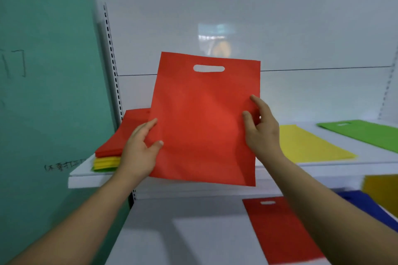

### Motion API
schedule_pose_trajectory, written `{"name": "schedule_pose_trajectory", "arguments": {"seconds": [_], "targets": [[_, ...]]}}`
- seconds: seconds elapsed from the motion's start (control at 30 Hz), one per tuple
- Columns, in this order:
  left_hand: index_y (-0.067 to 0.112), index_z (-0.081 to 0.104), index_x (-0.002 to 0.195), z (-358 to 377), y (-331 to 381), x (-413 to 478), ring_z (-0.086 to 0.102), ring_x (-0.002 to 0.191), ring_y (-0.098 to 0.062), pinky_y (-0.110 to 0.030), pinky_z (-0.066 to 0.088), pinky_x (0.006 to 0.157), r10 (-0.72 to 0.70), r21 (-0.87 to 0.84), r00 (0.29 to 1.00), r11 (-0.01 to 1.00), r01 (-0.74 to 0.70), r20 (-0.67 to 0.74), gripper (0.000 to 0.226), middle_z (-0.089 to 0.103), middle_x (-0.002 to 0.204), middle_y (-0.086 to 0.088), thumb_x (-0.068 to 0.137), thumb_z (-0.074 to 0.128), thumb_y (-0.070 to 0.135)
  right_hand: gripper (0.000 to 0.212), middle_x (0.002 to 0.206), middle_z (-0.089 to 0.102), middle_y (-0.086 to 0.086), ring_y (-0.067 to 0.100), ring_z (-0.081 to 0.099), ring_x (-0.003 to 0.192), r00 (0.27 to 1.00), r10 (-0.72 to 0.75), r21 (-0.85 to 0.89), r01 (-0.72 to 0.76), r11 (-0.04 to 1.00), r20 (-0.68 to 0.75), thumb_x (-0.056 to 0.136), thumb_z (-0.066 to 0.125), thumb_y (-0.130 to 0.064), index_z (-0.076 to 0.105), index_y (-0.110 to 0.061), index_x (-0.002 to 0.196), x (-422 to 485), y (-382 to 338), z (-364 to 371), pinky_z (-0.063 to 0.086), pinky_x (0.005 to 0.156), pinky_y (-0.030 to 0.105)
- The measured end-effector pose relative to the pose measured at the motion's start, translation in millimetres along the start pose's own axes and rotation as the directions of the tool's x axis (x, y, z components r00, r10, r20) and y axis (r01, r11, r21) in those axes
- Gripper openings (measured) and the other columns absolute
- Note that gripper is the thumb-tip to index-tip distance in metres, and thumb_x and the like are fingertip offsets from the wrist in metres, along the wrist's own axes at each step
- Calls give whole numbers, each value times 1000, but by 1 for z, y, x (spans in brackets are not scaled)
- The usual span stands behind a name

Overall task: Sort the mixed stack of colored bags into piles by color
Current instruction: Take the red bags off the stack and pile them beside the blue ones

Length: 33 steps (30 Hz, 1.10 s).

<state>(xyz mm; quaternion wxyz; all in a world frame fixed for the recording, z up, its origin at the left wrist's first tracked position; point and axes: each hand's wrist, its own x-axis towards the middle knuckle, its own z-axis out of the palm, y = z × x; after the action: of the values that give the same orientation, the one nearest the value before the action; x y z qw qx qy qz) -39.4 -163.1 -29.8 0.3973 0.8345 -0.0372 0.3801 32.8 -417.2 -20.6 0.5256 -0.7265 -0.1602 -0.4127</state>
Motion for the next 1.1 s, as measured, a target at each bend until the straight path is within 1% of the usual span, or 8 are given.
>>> {"name": "schedule_pose_trajectory", "arguments": {"seconds": [0.2, 0.37, 0.43, 0.5, 0.6, 0.73, 0.93, 1.1], "targets": [[11, 51, 134, -16, 20, -54, 41, 116, -5, -5, 22, 97, 62, -25, 998, 998, -62, 22, 57, 45, 125, 7, 81, 66, -3, 61, 127, 47, -17, -1, 48, 108, 995, 102, -8, -102, 995, 22, 86, 70, -21, 42, -24, 140, -45, -30, -49, 34, 90, 9], [14, 51, 134, -15, 26, -110, 42, 120, -11, -7, 22, 96, -13, -76, 993, 997, 21, 114, 57, 46, 128, 2, 82, 65, -3, 64, 131, 46, -14, -1, 44, 111, 975, 170, -182, -144, 973, 140, 87, 68, -17, 38, -22, 143, -96, -36, -87, 27, 88, 5], [17, 49, 136, -8, 31, -132, 43, 123, -13, -14, 27, 101, -78, -105, 978, 989, 100, 193, 56, 46, 132, 0, 85, 63, 0, 61, 133, 53, -4, 7, 48, 103, 968, 198, -270, -151, 951, 156, 88, 66, -19, 40, -21, 143, -114, -33, -105, 31, 85, 10], [20, 47, 138, 1, 36, -153, 43, 127, -17, -29, 34, 108, -138, -119, 955, 977, 174, 264, 55, 45, 139, -1, 87, 62, 3, 58, 129, 58, 4, 12, 51, 97, 953, 252, -330, -186, 925, 169, 91, 64, -23, 39, -23, 143, -131, -29, -125, 37, 87, 18], [22, 46, 138, 19, 42, -183, 46, 126, -22, -41, 39, 107, -199, -112, 919, 962, 250, 341, 56, 44, 141, -4, 88, 61, 5, 56, 127, 58, 7, 21, 54, 104, 924, 334, -394, -240, 887, 189, 93, 60, -27, 37, -25, 145, -154, -14, -155, 41, 93, 29], [23, 45, 139, 45, 51, -217, 50, 122, -20, -39, 43, 104, -278, -127, 865, 925, 358, 417, 56, 47, 140, -3, 89, 61, 5, 56, 132, 55, 6, 25, 53, 115, 888, 400, -452, -267, 851, 229, 94, 57, -30, 34, -27, 146, -177, 9, -189, 42, 95, 32], [18, 46, 138, 114, 85, -280, 55, 115, -20, -37, 45, 101, -392, -109, 782, 860, 498, 485, 57, 53, 134, -10, 87, 61, 0, 57, 133, 54, 8, 26, 52, 113, 828, 496, -576, -278, 769, 262, 95, 55, -30, 32, -23, 147, -205, 57, -266, 38, 90, 31], [14, 45, 139, 170, 114, -315, 52, 120, -20, -31, 43, 101, -446, -38, 740, 844, 535, 503, 57, 51, 135, -9, 86, 61, -1, 57, 134, 52, 10, 28, 50, 118, 762, 583, -622, -318, 715, 281, 96, 53, -31, 30, -23, 147, -215, 100, -318, 39, 96, 36]]}}
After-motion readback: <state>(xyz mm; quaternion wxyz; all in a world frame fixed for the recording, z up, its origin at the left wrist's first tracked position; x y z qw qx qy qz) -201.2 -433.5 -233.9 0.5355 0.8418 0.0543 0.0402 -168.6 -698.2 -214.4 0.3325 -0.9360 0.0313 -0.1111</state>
